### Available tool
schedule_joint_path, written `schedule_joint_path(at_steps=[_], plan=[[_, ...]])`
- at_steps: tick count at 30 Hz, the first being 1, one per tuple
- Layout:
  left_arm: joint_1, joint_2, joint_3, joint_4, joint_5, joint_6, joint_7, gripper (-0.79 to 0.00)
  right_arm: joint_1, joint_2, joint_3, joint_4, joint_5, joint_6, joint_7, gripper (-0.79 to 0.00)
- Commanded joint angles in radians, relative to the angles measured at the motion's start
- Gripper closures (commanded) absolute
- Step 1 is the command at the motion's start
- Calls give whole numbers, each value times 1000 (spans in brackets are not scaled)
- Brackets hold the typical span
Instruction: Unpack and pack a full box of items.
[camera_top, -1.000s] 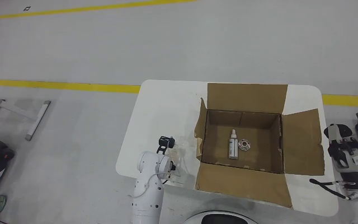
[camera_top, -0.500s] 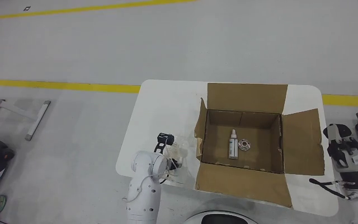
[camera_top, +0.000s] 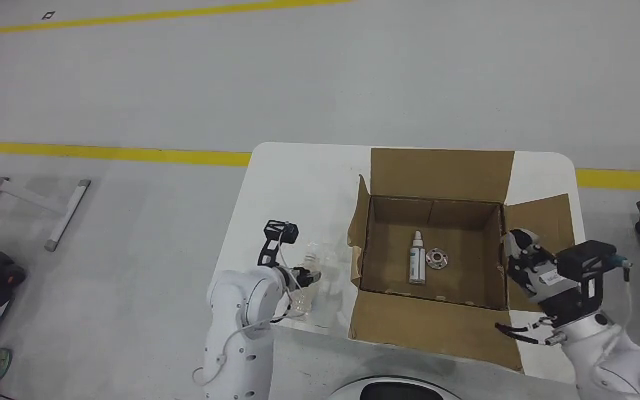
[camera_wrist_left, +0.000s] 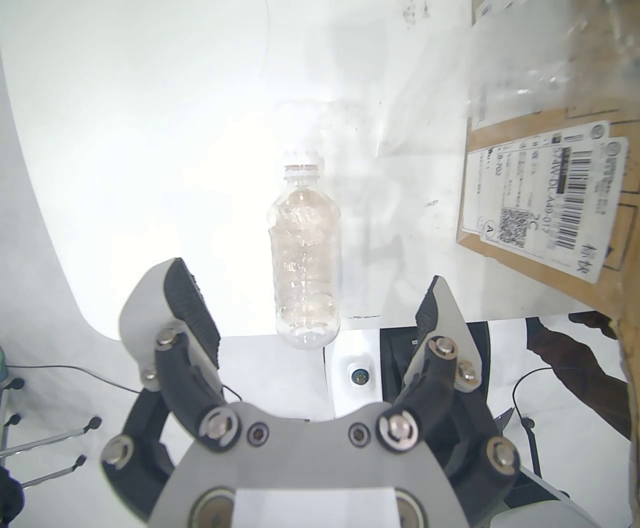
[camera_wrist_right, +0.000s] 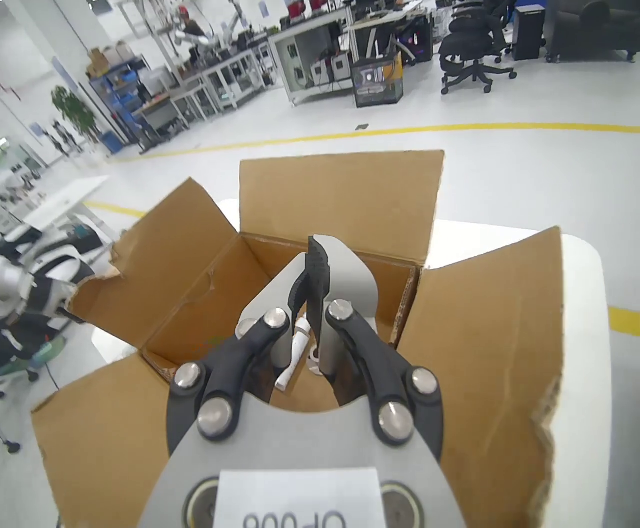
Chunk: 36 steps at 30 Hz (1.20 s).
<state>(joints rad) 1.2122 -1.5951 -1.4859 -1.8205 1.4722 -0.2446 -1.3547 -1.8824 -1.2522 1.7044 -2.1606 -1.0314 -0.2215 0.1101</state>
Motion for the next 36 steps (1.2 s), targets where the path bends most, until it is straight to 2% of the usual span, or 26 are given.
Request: schedule_joint_path(at_steps=[1,13,16,20,26,31,36], plan=[[-2,2,-1,-12,-12,1,5,-785,5,1,-12,9,-28,-3,4,0],[-2,2,-1,-12,-12,1,5,-785,5,1,-12,9,-28,-3,4,0],[-2,2,-1,-12,-12,1,5,-785,50,-1,-49,12,-42,18,24,0],[-2,2,-1,-12,-12,1,5,-785,148,-5,-156,51,-179,118,114,0],[-2,2,-1,-12,-12,1,5,-785,340,-28,-343,196,-253,327,310,0],[-2,2,-1,-12,-12,1,5,-785,487,-56,-432,343,-155,484,403,0],[-2,2,-1,-12,-12,1,5,-785,554,-72,-456,418,-47,528,428,0]])
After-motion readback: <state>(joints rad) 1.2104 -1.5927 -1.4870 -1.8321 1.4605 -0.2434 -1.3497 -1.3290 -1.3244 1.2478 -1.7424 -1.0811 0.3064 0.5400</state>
